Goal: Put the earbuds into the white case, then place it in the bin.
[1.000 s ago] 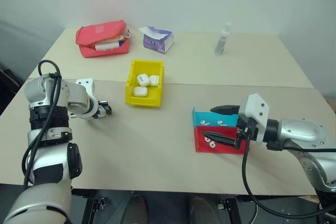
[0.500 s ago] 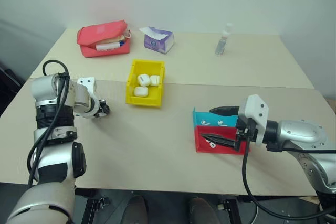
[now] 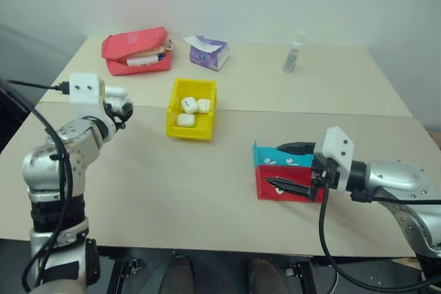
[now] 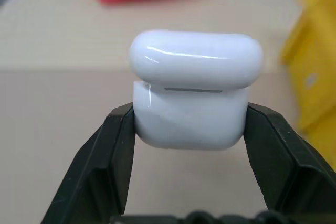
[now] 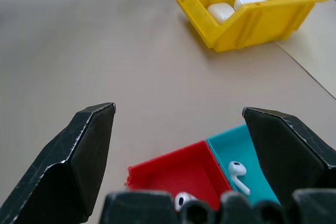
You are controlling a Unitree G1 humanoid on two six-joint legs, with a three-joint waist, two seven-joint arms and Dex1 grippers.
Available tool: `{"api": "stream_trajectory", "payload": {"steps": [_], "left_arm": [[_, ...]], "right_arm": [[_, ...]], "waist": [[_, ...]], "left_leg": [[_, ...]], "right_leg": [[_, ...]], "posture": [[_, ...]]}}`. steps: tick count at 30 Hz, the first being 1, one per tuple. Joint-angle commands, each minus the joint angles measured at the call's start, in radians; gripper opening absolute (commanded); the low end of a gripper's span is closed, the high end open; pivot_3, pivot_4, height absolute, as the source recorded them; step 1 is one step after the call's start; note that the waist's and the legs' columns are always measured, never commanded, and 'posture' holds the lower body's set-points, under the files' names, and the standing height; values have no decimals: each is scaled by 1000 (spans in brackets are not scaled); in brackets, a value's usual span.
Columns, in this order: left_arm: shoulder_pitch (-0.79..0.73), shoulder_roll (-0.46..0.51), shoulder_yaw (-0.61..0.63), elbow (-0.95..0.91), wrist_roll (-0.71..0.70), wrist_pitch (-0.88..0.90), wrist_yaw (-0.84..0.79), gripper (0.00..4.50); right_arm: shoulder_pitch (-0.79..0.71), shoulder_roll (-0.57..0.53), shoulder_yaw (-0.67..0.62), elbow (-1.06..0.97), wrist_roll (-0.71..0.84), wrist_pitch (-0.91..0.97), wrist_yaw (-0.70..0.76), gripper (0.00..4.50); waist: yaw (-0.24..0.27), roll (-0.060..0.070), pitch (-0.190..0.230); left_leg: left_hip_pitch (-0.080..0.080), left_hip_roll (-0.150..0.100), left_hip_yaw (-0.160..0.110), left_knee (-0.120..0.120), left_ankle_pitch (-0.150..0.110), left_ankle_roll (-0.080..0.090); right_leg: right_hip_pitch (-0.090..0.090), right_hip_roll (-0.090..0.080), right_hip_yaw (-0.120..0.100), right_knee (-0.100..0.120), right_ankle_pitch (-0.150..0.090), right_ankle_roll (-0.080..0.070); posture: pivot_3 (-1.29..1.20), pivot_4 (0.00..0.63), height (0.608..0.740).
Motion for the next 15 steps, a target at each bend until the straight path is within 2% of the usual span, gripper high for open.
{"api": "stream_trajectory", "payload": {"steps": [1, 4, 8, 12, 15], "left_arm": [[1, -22, 9, -78, -130, -120, -212, 2792], [9, -30, -68, -78, -174, -251, -453, 2792], [-14, -77, -132, -53, -230, -372, -657, 2792], [-15, -106, -152, -29, -346, -403, -860, 2792], [1, -113, -176, -8, -363, -433, -961, 2792]], "right_arm": [[-18, 2, -13, -25, 4, -22, 0, 4500], [-26, -1, -10, -17, -4, -30, 7, 4500], [-34, -5, -8, -15, -20, -41, 7, 4500], [-38, -8, -9, -15, -35, -56, 12, 4500], [-39, -23, -10, -16, -54, -70, 23, 4500]], "waist": [[1, 0, 0], [-3, 0, 0], [-6, 0, 0], [-16, 0, 0], [-19, 0, 0]], "left_leg": [[1, 0, 0, 0, 0, 0], [2, 0, -1, 0, 0, 0], [2, 0, -1, 0, -1, 1], [1, 0, -2, 0, -1, 2], [1, 0, -2, 0, -1, 3]], "right_leg": [[1, 0, 0, 0, 0, 0], [3, 0, 0, -1, 0, 0], [3, 0, 0, -1, 0, 0], [3, 1, 0, -2, 0, 0], [4, 0, 0, -2, 0, 1]], "posture": [[0, 150, 740], [0, 150, 740], [0, 150, 740], [0, 150, 740], [0, 150, 740]]}}
